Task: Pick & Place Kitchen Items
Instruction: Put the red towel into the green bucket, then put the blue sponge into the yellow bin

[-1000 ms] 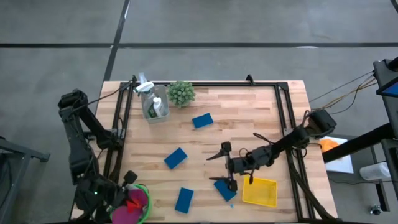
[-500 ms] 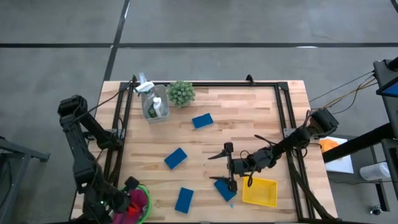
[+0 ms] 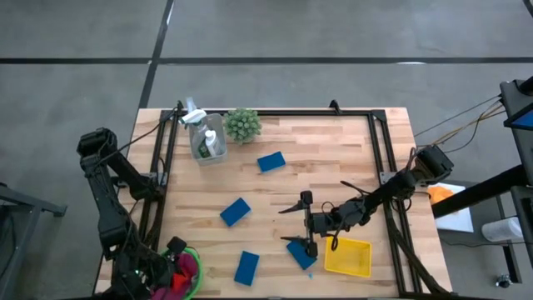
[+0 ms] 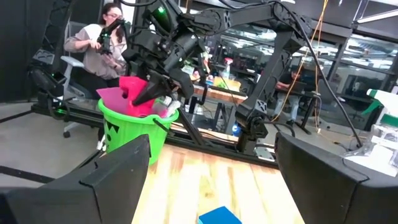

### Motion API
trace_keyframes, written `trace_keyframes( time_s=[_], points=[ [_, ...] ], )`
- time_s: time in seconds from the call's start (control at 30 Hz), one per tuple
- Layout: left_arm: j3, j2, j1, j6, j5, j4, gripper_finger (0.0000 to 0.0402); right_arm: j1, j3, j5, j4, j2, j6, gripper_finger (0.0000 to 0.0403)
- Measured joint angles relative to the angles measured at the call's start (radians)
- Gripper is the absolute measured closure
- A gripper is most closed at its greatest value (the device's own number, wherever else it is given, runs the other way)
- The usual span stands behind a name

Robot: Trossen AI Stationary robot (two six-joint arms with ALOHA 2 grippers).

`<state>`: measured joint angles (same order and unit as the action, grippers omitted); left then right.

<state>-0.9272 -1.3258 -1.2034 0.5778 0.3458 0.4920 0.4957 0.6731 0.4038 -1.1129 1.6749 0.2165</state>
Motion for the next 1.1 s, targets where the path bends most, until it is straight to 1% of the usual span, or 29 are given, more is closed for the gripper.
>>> trace_keyframes(
  time_s=[0.1,0.17,0.33,0.57,0.8,0.87,1.0,1.07,1.1],
  points=[
    [0.0,0.0,0.0,0.007,-0.006,0.01,0.0202,0.0,0.0,0.0,0.0,0.0,-0.001,0.0062],
    [0.0,0.003,0.0,0.008,-0.029,0.011,0.0189,0.0,0.0,0.0,0.0,0.0,-0.003,0.0062],
    [0.001,0.036,0.0,0.043,-0.044,0.018,0.0169,0.0,0.0,0.0,0.003,0.0,-0.003,0.0062],
    [0.001,0.095,-0.005,0.055,-0.045,0.053,0.0165,0.0,0.0,0.0,0.007,0.0,-0.003,0.0062],
    [-0.002,0.131,-0.006,0.05,-0.041,0.053,0.0165,0.0,0.0,0.0,0.009,0.0,-0.003,0.0062],
    [-0.002,0.146,-0.006,0.038,-0.014,0.047,0.0165,0.0,0.0,0.0,0.008,0.0,-0.004,0.0062],
    [-0.002,0.172,-0.006,-0.048,0.102,0.044,0.0165,0.0,0.0,0.0,0.008,0.0,-0.004,0.0062],
    [-0.002,0.182,-0.006,-0.102,0.198,0.032,0.0165,0.0,0.0,0.0,0.008,0.0,-0.004,0.0062],
    [0.0,0.183,-0.006,-0.122,0.27,0.023,0.0165,0.0,0.001,0.0,0.009,0.0,-0.004,0.0062]
  ],
)
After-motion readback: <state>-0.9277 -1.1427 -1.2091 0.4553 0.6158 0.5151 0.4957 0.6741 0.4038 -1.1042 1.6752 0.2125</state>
